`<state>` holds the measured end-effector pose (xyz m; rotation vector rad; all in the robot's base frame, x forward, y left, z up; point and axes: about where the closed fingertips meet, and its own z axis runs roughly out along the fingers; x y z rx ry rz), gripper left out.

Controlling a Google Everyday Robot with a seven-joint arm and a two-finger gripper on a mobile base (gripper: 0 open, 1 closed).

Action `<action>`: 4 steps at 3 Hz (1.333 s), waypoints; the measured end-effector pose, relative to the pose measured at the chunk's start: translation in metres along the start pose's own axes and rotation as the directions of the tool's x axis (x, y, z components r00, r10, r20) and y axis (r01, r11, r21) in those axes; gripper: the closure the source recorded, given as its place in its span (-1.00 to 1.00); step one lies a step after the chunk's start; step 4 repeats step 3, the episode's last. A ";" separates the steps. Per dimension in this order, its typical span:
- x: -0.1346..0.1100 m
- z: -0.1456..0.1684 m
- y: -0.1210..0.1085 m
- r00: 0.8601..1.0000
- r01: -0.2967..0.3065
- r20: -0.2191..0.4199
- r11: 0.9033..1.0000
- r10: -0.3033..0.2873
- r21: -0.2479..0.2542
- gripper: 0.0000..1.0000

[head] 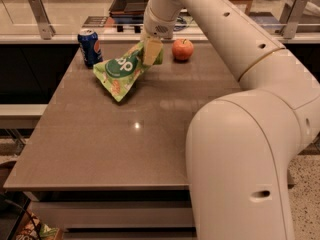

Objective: Move green rice chip bag near pepsi can

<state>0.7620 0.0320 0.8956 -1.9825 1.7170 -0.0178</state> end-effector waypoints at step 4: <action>-0.001 0.008 0.001 1.000 0.002 0.001 1.000 -0.002 -0.009 -1.00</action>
Offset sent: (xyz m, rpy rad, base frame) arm 0.0004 0.0013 -0.0023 -0.0006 0.0026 0.0015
